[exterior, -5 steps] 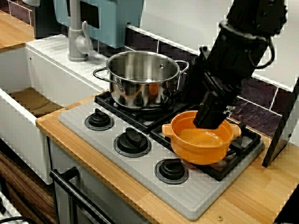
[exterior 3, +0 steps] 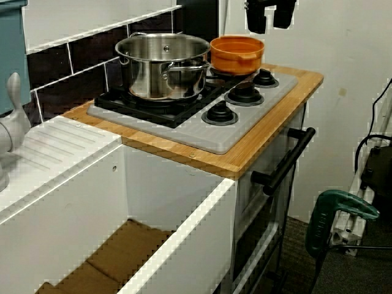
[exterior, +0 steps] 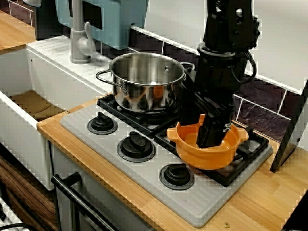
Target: Lift pot from stove
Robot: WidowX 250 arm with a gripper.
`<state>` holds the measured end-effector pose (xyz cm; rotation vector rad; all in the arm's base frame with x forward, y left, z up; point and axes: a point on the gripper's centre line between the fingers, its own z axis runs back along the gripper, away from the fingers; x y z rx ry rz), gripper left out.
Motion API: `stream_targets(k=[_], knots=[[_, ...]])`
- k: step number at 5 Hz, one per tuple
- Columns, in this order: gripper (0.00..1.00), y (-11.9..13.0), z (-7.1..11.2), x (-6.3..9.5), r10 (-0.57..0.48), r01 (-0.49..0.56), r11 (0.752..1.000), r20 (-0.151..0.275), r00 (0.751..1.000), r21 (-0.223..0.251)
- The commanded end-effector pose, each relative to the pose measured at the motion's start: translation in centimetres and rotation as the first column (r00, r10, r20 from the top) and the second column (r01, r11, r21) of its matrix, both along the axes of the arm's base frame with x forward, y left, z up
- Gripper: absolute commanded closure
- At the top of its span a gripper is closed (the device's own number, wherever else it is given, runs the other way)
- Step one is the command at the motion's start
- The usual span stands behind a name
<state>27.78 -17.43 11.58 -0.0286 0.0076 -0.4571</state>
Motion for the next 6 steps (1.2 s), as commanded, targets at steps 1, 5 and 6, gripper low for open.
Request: stream_targets(k=[1, 5, 6], knots=[[0.0, -1.9, 0.3, 0.8, 0.001, -0.001, 1.0, 0.048, 0.999, -0.004], [0.0, -3.0, -3.3, 2.1, 0.026, -0.027, 0.999, 0.019, 0.999, 0.03], [1.0, -3.0, -3.8, 1.9, 0.028, -0.029, 0.999, 0.012, 1.0, 0.037]])
